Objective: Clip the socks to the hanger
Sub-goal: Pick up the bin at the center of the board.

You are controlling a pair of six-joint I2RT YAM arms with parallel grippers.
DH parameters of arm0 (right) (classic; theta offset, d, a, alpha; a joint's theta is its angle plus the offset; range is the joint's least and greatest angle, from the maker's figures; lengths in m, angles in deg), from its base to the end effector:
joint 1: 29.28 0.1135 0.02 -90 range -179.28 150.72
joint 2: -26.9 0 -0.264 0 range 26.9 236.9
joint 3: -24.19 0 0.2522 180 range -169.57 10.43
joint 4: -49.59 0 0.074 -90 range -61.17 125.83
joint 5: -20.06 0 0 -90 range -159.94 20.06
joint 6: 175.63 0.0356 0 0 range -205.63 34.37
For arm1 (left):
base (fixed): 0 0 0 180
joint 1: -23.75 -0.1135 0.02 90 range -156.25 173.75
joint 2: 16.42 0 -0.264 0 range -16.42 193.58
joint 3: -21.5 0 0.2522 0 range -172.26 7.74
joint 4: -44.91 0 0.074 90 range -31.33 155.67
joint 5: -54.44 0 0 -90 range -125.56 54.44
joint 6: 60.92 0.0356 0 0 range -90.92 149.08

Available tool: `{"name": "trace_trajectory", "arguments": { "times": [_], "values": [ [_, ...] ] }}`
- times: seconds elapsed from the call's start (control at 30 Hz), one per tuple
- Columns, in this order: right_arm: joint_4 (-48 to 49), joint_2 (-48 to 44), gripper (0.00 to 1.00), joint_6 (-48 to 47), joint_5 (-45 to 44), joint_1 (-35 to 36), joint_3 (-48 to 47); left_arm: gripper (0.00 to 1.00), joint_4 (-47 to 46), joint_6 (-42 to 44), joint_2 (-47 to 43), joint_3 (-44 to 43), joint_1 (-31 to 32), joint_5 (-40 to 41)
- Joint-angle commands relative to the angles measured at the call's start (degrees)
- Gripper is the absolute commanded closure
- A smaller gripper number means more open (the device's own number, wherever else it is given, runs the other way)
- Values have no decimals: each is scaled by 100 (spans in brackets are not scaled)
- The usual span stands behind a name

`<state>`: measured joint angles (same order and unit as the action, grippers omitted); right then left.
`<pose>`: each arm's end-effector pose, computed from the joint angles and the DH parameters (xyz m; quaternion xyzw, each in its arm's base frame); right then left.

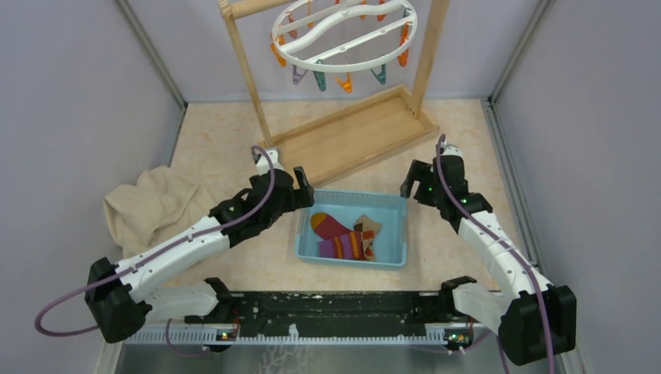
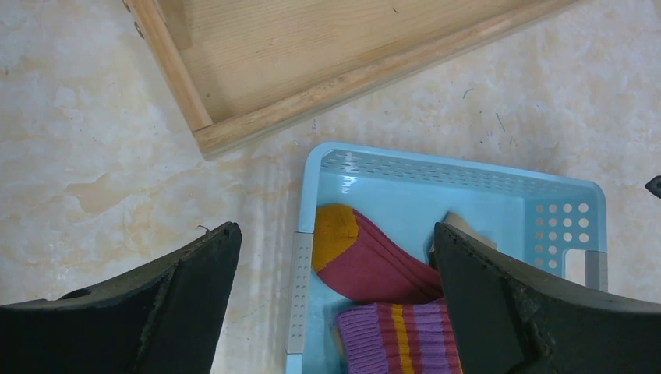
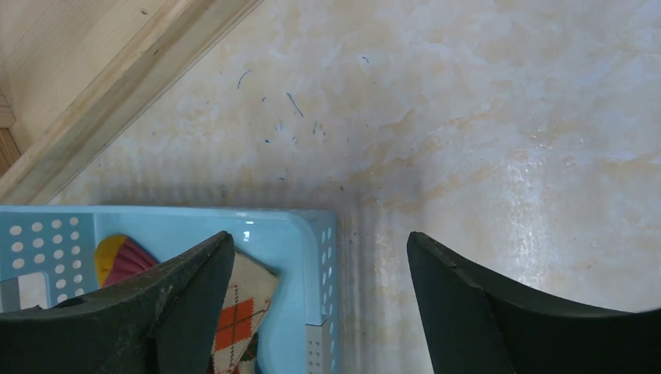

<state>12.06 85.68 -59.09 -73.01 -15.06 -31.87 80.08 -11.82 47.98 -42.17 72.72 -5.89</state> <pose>0.2125 0.0519 0.2565 0.1085 0.9005 0.1237 0.4026 0.1729 -0.1718 0.2868 -0.0556 0.8670 -0.1491 0.4723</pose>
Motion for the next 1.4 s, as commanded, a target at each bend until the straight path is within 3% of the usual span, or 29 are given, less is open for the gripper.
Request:
{"name": "trace_trajectory", "arguments": {
  "times": [0.0,0.37,0.5,0.7,0.77,0.83,1.0,1.13,1.27,1.37],
  "values": [
    [135,-1,18,-48,26,45,-24,1,-160,-32,-253,73,-18,-33],
    [258,-237,31,237,-31,37,145,1,-259,143,-157,20,-19,-37],
    [418,-122,16,52,907,37,206,1,-389,143,-205,143,-15,-98],
    [619,428,17,-66,1904,50,245,1,-937,491,-160,246,-19,-181],
    [653,472,21,-67,1943,82,234,1,-817,511,-68,114,-19,-157],
    [563,536,35,-258,1727,179,183,1,-779,505,-27,81,-19,-188],
    [101,890,53,-572,1316,273,-1,1,-785,363,-130,211,-18,-292],
    [117,906,59,-593,1073,273,83,1,-886,333,-375,368,-19,-331],
    [72,925,84,-429,764,272,77,1,-836,432,-474,347,-19,-241],
    [3,838,89,-413,617,269,-31,1,-767,491,-525,325,-19,-285]
  ]
}}
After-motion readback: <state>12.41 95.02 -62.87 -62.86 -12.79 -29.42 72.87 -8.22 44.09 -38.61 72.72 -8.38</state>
